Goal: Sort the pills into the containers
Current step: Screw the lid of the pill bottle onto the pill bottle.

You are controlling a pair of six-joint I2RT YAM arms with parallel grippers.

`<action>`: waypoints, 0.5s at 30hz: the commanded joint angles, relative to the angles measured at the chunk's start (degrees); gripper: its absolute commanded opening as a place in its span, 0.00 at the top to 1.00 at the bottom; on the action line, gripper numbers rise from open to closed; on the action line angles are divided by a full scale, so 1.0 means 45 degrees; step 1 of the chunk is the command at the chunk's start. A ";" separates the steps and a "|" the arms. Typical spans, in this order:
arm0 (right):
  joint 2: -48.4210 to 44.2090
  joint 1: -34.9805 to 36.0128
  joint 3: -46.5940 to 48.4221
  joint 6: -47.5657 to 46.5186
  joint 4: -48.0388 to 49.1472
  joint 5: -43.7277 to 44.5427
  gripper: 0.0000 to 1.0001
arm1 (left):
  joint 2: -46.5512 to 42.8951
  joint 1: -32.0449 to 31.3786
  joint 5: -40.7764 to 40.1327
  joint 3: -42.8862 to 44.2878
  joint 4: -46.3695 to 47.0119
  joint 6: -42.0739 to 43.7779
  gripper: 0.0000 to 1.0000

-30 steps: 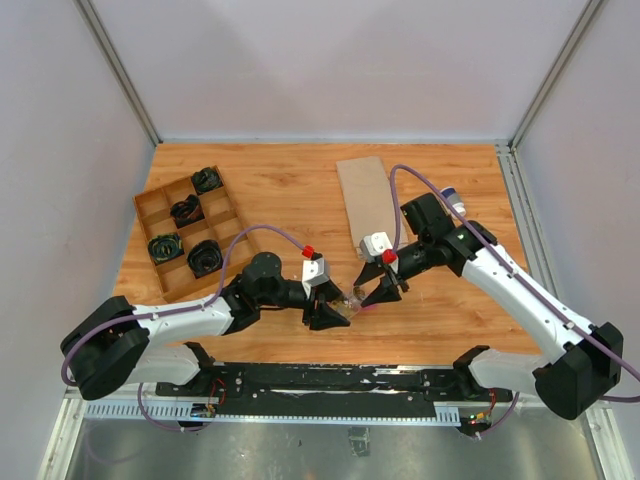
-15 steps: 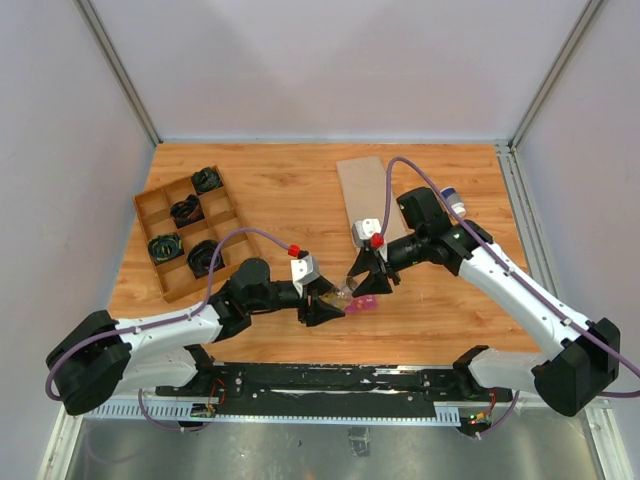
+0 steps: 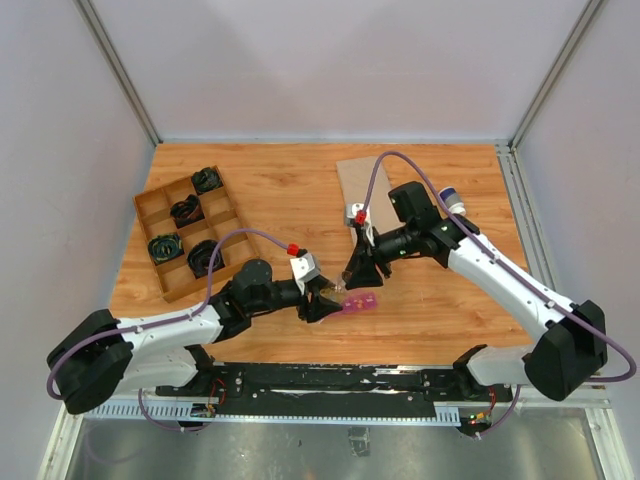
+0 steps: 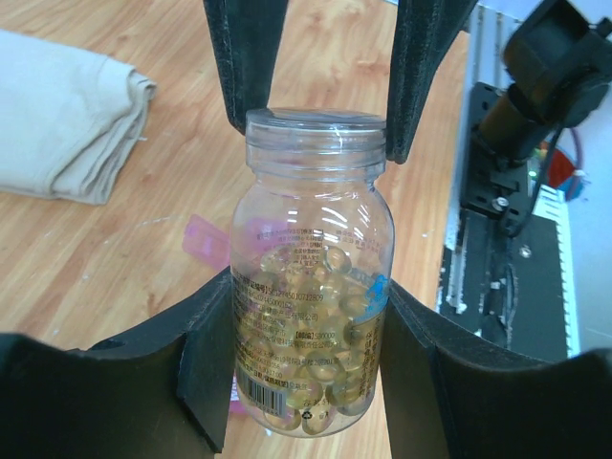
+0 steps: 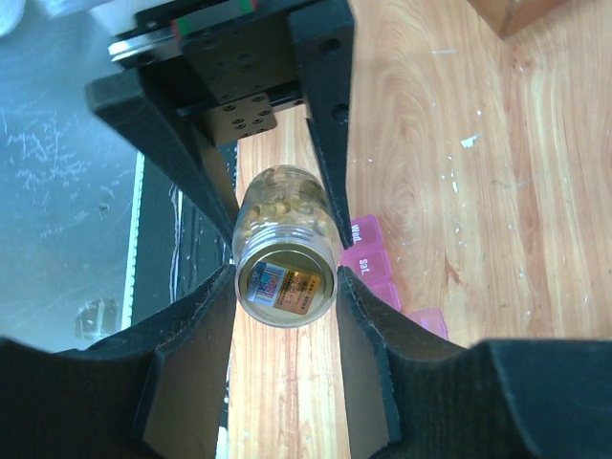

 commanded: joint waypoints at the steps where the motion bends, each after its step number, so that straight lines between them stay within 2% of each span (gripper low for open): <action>1: 0.0497 0.0182 -0.0125 0.3263 0.0979 0.1783 0.64 | -0.0166 -0.0042 -0.1842 0.0649 0.1280 0.0323 1.00; 6: 0.0799 0.0180 -0.0787 0.5221 0.2418 0.2803 0.63 | 0.0177 -0.0042 -0.3145 0.0542 0.1336 0.0260 1.00; 10: 0.1081 0.0086 -0.0864 0.5766 0.3014 0.1912 0.58 | 0.0512 -0.0042 -0.2917 0.0456 0.1523 0.0277 1.00; 15: 0.0645 -0.0434 -0.0674 0.5678 0.3150 0.0564 0.36 | 0.0843 -0.0042 -0.2446 -0.0043 0.1991 0.0266 1.00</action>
